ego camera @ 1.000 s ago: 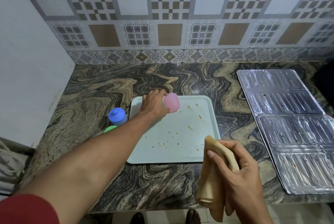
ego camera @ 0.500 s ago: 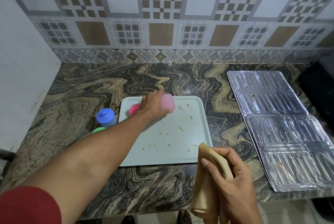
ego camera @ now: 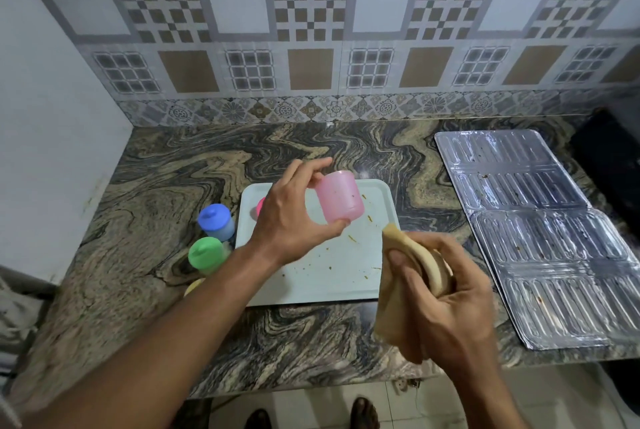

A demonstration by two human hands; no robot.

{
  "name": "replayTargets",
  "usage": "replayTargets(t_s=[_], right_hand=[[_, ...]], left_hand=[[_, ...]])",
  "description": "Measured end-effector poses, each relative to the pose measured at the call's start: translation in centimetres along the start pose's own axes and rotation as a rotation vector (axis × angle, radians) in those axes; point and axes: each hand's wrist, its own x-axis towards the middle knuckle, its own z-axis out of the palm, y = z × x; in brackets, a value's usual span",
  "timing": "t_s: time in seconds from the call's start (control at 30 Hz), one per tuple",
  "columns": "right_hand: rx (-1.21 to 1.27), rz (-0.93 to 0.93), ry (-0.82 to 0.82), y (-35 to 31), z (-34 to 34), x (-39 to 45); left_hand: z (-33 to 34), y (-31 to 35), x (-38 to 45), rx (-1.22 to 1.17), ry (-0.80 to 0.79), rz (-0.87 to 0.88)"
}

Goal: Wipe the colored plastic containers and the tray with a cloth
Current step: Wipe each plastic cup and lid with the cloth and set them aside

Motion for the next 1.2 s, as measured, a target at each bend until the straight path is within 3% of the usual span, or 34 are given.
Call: replayTargets(t_s=[0.2,0.33,0.7,0.97,1.1,1.2], right_hand=[[-0.187,-0.365,0.005,-2.4,2.1,0.4],[-0.314,-0.470,0.017,-3.2,3.5,0.3],[-0.147,-0.431,0.125,-5.7,4.6,0.5],[0.044,-0.284,-0.081,-5.0,2.1,2.2],[0.223,-0.315,-0.016,-5.3,1.7,0.9],[0.175,-0.399,-0.010,-5.8,2.2,-0.8]], left_hand=[[-3.7,5.0,-4.4,0.042,0.113,0.060],[-4.9,7.2,-6.1,0.080,0.185,0.090],[-6.5,8.5,-8.1,0.096,0.320,0.169],[-7.1,8.8,-9.5,-0.076,0.361,0.111],[-6.8,8.6,-9.4,-0.227,0.417,0.011],[-6.5,8.6,-9.5,-0.349,0.388,-0.027]])
